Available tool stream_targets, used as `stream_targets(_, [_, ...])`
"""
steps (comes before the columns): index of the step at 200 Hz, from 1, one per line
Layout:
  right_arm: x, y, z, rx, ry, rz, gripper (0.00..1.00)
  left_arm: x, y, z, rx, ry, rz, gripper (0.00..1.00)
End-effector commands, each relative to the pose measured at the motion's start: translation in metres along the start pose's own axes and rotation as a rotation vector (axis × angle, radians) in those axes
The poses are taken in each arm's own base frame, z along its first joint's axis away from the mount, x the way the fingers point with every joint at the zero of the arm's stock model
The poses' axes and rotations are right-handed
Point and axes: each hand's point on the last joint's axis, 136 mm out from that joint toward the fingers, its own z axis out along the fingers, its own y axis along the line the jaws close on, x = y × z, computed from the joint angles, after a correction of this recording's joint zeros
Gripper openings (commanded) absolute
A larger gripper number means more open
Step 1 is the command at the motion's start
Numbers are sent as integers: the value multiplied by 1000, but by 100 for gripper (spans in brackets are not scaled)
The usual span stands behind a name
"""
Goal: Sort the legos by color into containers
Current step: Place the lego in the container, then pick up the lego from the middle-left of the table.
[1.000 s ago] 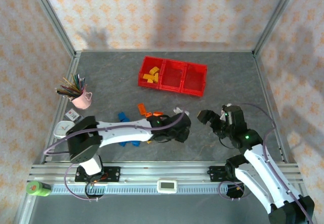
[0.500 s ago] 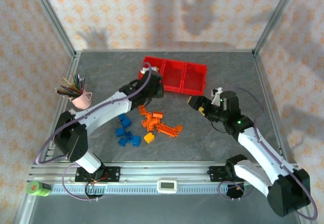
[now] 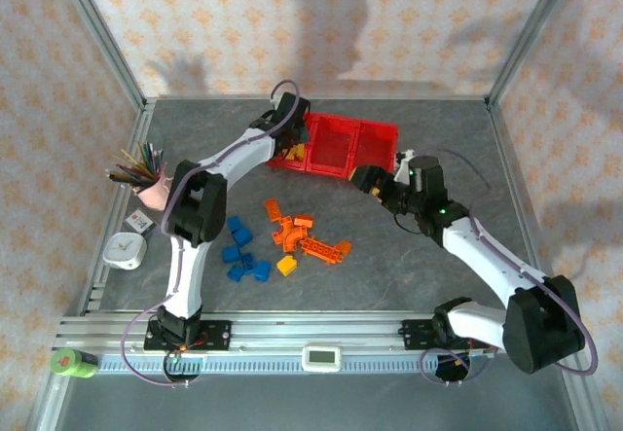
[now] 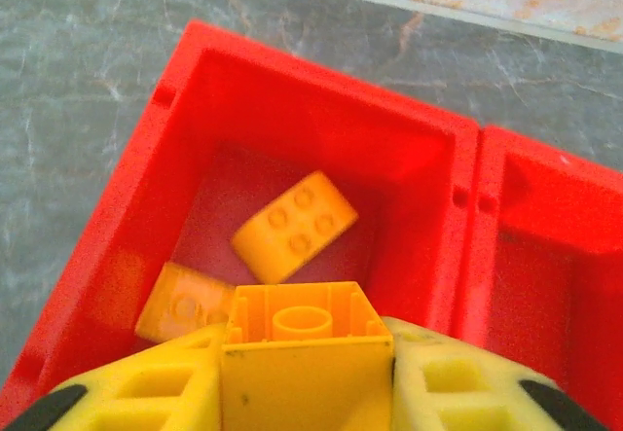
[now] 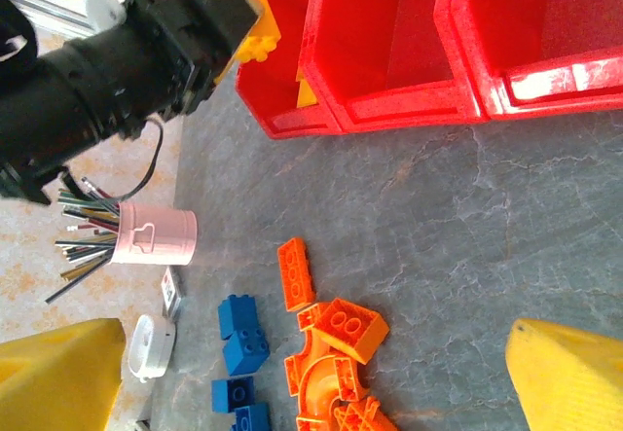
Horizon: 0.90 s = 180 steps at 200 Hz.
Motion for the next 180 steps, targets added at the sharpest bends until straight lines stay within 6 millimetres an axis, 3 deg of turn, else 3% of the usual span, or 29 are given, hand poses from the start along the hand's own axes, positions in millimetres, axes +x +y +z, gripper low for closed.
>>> stream_targets(1, [-17, 14, 3, -21, -49, -58, 100, -25, 5, 0, -38, -35, 20, 44])
stream_targets(21, [-18, 12, 7, -12, -37, -63, 100, -31, 4, 5, -37, -34, 20, 56])
stream_targets(46, [-16, 13, 10, -21, -20, -75, 100, -37, 2, -3, -25, -31, 24, 60])
stream_targets(92, [-6, 11, 10, -23, 17, -110, 100, -26, -15, -57, 139, 5, 9, 62])
stream_targets(114, [0, 10, 11, -13, 42, -127, 100, 2, -11, -82, 164, 28, 30, 62])
stream_targets(123, [1, 9, 10, -8, 45, -131, 100, 6, -11, -102, 179, 12, 38, 63])
stream_targets(180, [31, 10, 13, 22, 111, -191, 100, 88, 8, -160, 200, 80, 90, 64])
